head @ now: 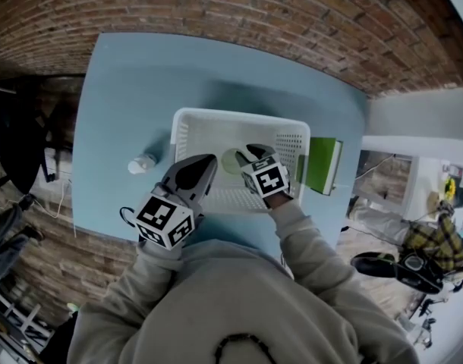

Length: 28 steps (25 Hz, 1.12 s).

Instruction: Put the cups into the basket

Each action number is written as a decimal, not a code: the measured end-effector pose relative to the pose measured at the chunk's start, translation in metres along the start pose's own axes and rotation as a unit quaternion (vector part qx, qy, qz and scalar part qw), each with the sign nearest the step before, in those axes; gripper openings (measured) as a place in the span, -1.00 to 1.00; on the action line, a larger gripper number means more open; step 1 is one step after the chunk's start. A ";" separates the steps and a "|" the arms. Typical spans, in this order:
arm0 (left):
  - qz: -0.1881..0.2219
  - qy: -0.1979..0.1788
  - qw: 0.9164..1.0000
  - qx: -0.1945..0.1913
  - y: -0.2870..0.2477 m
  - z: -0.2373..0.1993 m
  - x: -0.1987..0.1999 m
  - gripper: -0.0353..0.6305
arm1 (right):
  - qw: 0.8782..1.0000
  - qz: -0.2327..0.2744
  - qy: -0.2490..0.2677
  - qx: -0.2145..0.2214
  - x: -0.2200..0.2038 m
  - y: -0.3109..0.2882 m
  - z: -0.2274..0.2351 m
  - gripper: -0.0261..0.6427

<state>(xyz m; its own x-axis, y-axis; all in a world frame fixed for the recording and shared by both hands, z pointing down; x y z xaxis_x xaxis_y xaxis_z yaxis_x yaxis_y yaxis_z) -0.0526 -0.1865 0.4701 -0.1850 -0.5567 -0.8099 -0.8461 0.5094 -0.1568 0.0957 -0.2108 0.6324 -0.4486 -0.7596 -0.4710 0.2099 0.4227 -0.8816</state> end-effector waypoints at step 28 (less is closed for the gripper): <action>-0.003 -0.074 0.997 -0.002 0.048 0.099 -0.015 -0.90 | 0.996 0.087 -0.019 -0.026 -0.024 0.119 -0.018 -0.89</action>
<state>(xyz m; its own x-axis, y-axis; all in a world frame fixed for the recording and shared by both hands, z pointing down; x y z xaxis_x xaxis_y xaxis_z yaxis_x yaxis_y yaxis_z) -0.0412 -0.0890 0.4186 -0.1049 -0.4557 -0.8839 -0.8494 0.5033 -0.1587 0.1162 -0.1335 0.5394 -0.3761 -0.6904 -0.6180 0.2363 0.5734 -0.7844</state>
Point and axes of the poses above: the fingertips, and each gripper's own axes: y backward along the fingers, z to its right, x out of its top, the point moved 5 cm from there along y, backward along the fingers, and after that the axes turned 12 degrees about -x, right-handed, at the moved point
